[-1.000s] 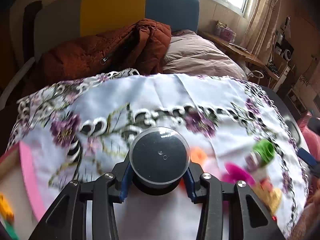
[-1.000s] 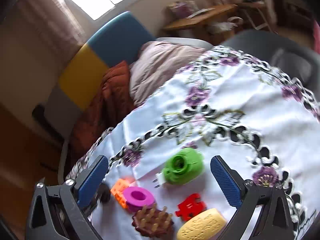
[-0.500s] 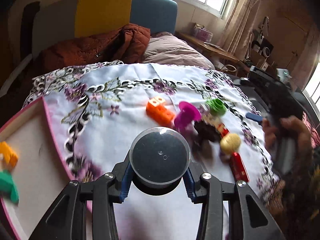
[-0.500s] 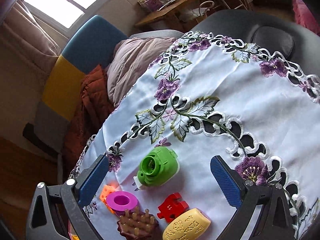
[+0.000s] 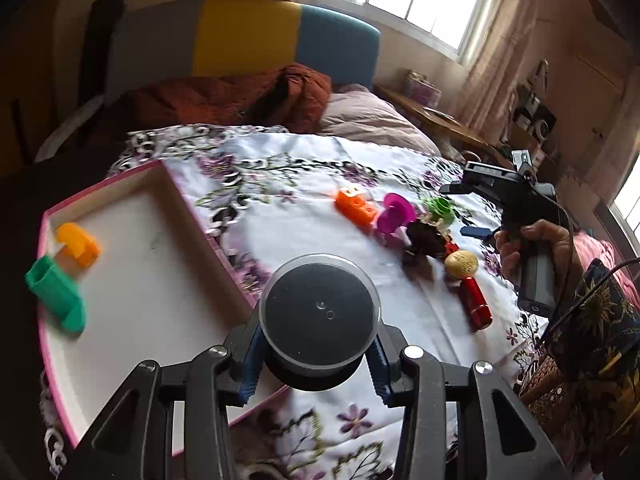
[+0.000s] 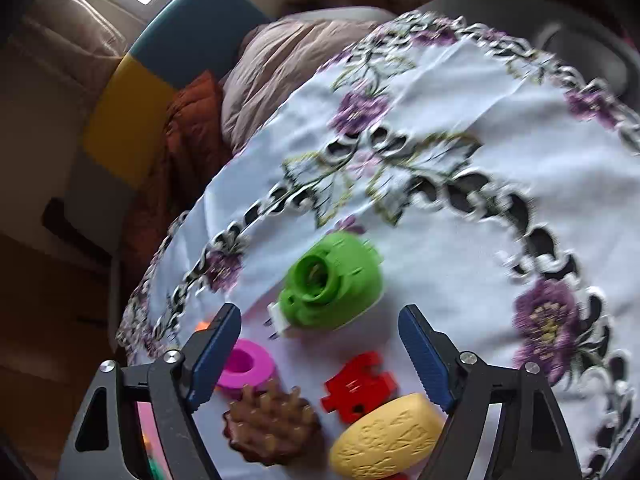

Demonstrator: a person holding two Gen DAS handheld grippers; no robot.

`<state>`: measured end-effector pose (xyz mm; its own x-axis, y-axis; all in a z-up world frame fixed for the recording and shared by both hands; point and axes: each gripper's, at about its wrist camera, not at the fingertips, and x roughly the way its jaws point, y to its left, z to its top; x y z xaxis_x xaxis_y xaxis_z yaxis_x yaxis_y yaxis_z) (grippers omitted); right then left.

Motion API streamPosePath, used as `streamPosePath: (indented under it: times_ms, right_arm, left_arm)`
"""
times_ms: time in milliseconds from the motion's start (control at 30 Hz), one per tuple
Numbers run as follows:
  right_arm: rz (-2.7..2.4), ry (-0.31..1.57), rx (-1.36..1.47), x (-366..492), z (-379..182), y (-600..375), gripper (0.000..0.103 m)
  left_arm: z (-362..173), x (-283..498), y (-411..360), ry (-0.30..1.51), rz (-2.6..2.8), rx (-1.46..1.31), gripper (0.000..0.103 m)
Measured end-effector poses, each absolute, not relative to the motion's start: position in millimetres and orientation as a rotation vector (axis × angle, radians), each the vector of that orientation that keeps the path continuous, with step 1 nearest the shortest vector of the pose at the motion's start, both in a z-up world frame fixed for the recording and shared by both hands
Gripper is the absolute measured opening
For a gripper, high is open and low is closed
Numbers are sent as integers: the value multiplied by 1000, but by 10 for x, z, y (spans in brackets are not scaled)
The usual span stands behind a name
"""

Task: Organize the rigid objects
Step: 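Grasp the green plug piece with the right tool while the left tool holds the canister, then carry the grey canister into the tray and open the left tool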

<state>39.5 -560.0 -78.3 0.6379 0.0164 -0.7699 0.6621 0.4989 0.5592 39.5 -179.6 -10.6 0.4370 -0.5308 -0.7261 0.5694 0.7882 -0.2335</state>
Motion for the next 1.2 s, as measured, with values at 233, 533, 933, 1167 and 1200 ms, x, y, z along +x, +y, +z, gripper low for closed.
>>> streamPosePath:
  times_ms: [233,533,933,1167,1200]
  right_arm:
    - [-464,874,977,680,-929,-5596,75]
    - [-551,992,809,1070,-919,-5672,74]
    - [-543,1135,444,1234,-975,-5431,53]
    - [-487,1122,387,1200,-932,-5393,53]
    - [-482,1106,380,1176,-941,-5372,53]
  left_arm:
    - [-115,462,-1507,894,-645,-13,44]
    - [-183,534,-1313,911,-610,-59,44]
    - [-179,552,-1020,902,-542,-108,44]
    - [-191,610,-447,916,-402,-207,44]
    - [-203,626,-386,926,-389,-224,44]
